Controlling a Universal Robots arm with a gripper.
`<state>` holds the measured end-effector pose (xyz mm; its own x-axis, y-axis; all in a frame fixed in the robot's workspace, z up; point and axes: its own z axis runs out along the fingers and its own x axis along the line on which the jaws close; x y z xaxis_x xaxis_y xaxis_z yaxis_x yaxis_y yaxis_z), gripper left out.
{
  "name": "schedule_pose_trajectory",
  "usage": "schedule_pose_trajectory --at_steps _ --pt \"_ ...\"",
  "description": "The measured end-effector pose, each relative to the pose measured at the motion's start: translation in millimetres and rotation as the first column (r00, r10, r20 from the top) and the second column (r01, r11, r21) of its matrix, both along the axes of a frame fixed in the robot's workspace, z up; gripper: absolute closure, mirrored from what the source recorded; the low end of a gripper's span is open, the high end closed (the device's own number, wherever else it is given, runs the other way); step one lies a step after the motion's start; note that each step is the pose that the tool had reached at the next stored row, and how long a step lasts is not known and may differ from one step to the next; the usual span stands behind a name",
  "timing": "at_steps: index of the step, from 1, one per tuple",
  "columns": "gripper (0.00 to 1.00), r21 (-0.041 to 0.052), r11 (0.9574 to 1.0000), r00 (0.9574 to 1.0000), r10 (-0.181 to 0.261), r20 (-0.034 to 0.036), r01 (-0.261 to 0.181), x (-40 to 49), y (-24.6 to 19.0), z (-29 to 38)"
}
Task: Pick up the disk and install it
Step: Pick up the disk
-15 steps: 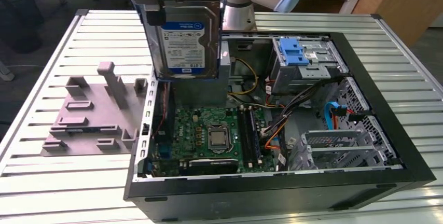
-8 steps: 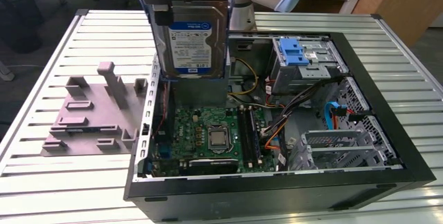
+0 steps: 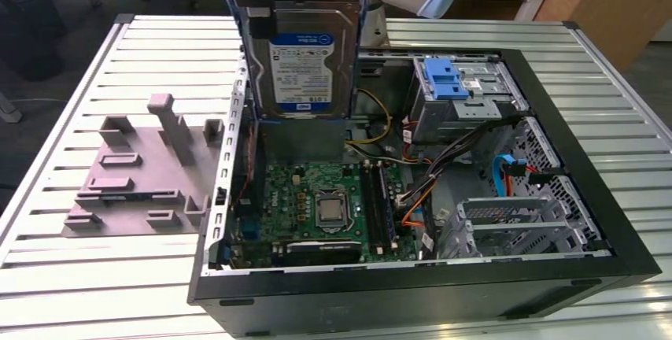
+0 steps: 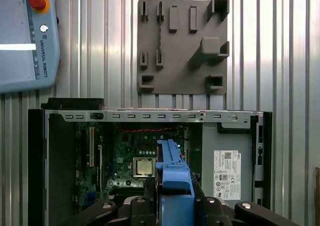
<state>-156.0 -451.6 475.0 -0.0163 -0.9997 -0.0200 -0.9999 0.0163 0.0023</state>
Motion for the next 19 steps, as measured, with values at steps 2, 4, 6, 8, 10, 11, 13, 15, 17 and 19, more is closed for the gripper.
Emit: schedule_pose_trajectory --at_steps 2,4,6,8,10,11,13,15,17,19 --pt "0.63 0.0000 1.0000 1.0000 0.000 0.0000 0.000 2.7 0.0 0.0" --pt "0.63 0.0000 1.0000 1.0000 0.000 0.0000 0.000 5.4 0.0 0.0" --pt "0.63 0.0000 1.0000 1.0000 0.000 0.0000 0.000 8.1 0.0 0.0" --pt "0.63 0.0000 1.0000 1.0000 0.000 0.0000 0.000 10.9 0.0 0.0" --pt "0.63 0.0000 1.0000 1.0000 0.000 0.0000 0.000 13.6 0.0 0.0" --pt "0.63 0.0001 1.0000 1.0000 0.000 0.0000 0.000 15.0 0.0 0.0" --pt "0.63 0.0000 1.0000 1.0000 0.000 0.0000 0.000 17.7 0.0 0.0" --pt "0.63 0.0001 1.0000 1.0000 0.000 0.0001 0.000 20.5 0.0 0.0" --pt "0.63 0.0000 1.0000 1.0000 0.000 0.0000 0.000 23.2 0.0 0.0" --pt "0.63 0.0000 1.0000 1.0000 0.000 0.0000 0.000 25.8 0.0 0.0"
